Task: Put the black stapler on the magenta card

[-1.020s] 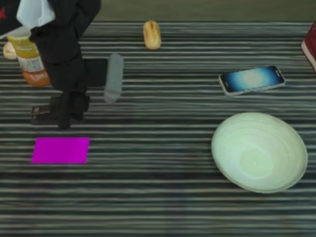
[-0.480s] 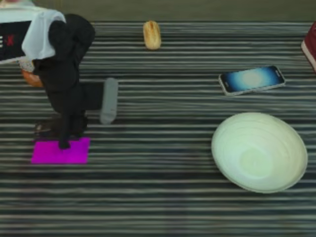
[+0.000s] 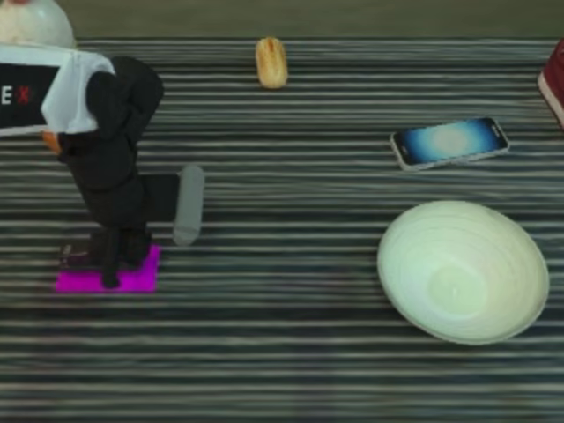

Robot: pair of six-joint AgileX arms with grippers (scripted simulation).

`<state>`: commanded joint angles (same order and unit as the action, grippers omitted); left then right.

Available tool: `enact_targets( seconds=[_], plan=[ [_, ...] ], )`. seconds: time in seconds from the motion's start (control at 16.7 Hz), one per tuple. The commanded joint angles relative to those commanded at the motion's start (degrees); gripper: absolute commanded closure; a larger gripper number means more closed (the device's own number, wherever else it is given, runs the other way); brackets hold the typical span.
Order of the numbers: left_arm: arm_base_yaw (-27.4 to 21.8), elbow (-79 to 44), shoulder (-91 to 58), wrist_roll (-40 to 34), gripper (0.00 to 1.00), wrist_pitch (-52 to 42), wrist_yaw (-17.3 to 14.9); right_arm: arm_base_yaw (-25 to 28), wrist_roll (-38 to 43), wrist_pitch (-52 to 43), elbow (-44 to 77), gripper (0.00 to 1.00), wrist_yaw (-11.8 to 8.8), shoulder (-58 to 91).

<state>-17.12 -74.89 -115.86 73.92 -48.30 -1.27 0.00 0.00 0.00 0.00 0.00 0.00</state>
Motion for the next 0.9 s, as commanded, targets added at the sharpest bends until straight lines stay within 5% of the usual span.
enact_targets(
  seconds=[0.78,0.9],
  plan=[
    [0.0,0.0,0.0,0.0,0.02,0.0,0.0,0.0,0.0,0.0,0.0,0.0,0.0,0.0],
    [0.0,0.0,0.0,0.0,0.0,0.0,0.0,0.0,0.0,0.0,0.0,0.0,0.0,0.0]
  ],
)
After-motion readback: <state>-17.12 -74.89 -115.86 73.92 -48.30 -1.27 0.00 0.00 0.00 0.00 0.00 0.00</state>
